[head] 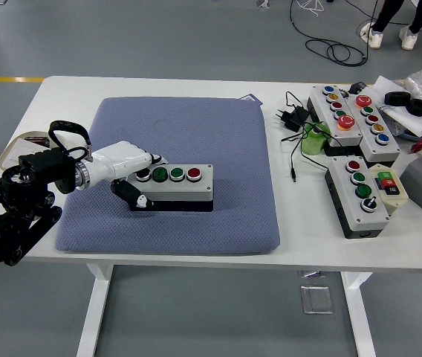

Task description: Pick up the button,place it on the desk,press the button,press the button

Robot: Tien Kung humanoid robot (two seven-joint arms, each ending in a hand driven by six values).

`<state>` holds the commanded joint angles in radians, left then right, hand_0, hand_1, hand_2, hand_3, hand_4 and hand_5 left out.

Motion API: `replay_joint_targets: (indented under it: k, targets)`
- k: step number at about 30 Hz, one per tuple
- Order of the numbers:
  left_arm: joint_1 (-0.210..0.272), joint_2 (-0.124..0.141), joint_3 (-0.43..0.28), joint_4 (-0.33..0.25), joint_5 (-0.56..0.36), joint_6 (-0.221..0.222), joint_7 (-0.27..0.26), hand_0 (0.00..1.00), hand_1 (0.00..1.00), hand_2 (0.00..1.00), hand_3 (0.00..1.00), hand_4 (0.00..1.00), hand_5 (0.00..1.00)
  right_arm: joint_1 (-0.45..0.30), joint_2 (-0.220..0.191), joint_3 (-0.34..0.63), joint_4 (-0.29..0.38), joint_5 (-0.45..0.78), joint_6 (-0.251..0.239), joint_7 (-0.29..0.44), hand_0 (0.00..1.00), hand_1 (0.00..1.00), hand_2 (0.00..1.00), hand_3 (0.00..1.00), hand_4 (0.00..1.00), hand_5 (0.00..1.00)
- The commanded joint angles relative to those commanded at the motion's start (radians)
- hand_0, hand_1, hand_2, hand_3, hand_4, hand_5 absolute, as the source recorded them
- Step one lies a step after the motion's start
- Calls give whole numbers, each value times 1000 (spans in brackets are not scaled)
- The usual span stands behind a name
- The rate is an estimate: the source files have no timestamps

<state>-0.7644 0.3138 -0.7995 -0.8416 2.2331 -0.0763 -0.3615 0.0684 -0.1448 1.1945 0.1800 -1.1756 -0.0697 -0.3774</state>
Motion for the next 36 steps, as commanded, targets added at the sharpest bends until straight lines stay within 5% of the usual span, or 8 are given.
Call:
replay_joint_targets:
  k: [9, 17, 18, 23, 24, 29, 30, 36]
  targets:
    - [9, 8, -22, -29, -42, 1, 6, 808, 859, 939, 998, 998, 721, 0, 0, 1, 0, -2, 1, 0, 672, 654, 746, 596, 385, 216]
    - [61, 43, -125, -168, -72, -82, 17, 885, 910, 978, 998, 998, 721, 0, 0, 1, 0, 1, 0, 1, 670, 653, 745, 596, 385, 216]
    - [67, 47, -139, -201, -78, -85, 26, 576, 684, 825, 998, 977, 532, -1, 0, 2, 0, 1, 0, 1, 671, 655, 745, 596, 386, 215]
    - [102, 68, -201, -390, -43, 81, 120, 576, 684, 825, 998, 977, 532, -2, 1, 5, 0, -2, 0, 1, 671, 655, 745, 596, 386, 215]
    - [104, 70, -202, -410, -45, 98, 128, 114, 205, 250, 952, 927, 475, -2, 1, 6, 0, -3, 1, 1, 669, 654, 745, 596, 386, 215]
    - [112, 84, -199, -527, -44, 198, 197, 114, 205, 250, 952, 927, 475, -3, 1, 6, 0, -5, 1, 0, 669, 654, 745, 596, 386, 215]
    - [113, 85, -198, -535, -44, 202, 200, 18, 19, 78, 906, 861, 320, -3, 1, 6, 0, -5, 1, 0, 669, 654, 745, 596, 385, 214]
    - [120, 85, -184, -571, -61, 249, 251, 2, 2, 2, 818, 899, 339, -5, 1, 5, 0, -4, 1, 0, 669, 653, 743, 596, 386, 213]
